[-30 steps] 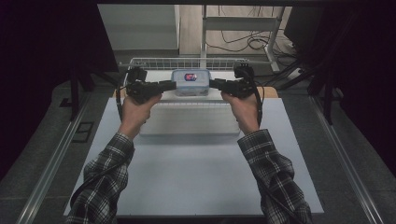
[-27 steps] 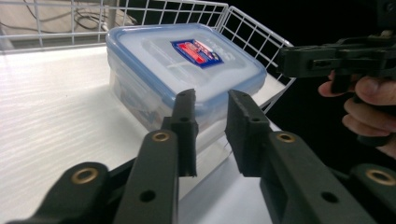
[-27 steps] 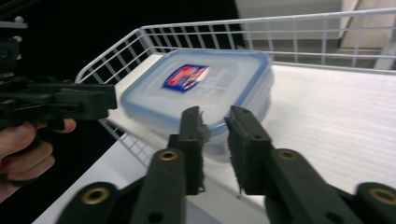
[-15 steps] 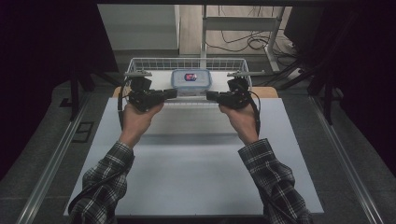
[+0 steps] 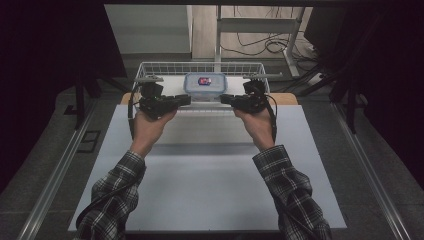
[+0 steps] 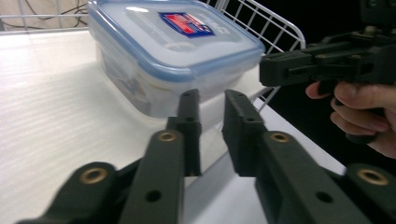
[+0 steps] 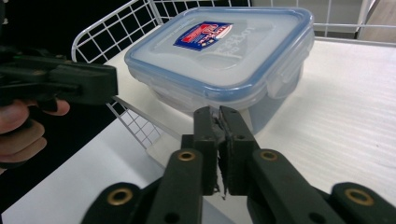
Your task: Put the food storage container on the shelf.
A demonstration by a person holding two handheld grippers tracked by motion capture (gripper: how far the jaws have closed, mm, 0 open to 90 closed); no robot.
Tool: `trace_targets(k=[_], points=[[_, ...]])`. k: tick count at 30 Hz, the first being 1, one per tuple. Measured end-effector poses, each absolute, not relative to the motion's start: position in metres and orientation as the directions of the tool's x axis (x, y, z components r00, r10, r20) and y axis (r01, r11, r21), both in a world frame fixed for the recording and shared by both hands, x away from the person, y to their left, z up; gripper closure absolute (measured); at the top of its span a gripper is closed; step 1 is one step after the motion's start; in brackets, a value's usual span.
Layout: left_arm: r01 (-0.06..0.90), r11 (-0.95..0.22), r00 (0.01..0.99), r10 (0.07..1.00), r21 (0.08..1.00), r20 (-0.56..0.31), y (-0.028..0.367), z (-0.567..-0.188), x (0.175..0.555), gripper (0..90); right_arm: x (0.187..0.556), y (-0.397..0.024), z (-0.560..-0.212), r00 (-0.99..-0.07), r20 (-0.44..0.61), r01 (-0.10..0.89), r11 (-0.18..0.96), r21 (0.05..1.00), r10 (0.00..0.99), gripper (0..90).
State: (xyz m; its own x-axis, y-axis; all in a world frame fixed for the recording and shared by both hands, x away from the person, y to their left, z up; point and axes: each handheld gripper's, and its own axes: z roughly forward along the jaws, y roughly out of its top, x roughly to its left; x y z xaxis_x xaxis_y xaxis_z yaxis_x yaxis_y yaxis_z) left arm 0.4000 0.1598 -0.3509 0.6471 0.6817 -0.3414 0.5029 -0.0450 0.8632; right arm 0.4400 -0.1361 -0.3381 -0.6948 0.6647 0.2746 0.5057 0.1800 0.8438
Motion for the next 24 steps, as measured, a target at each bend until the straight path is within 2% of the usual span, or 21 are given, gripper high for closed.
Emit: trace_targets(k=[8, 12, 16, 24], points=[[0.455, -0.09, 0.667, 0.694, 0.886, -0.272, 0.164, -0.353, 0.383, 49.6, 0.43, -0.136, -0.343, -0.709, 0.253, 0.486, 0.195, 0.852, 0.659, 63.1], [0.44, -0.116, 0.673, 0.7, 0.89, -0.241, 0.163, -0.358, 0.373, 40.3, 0.423, -0.137, -0.347, -0.722, 0.245, 0.477, 0.207, 0.854, 0.647, 55.6], [0.428, -0.168, 0.681, 0.706, 0.888, -0.195, 0.161, -0.365, 0.365, 33.8, 0.414, -0.138, -0.35, -0.732, 0.223, 0.461, 0.227, 0.858, 0.644, 50.8], [0.419, -0.201, 0.685, 0.71, 0.885, -0.163, 0.16, -0.38, 0.347, 23.2, 0.398, -0.143, -0.358, -0.748, 0.203, 0.445, 0.25, 0.86, 0.632, 42.6]])
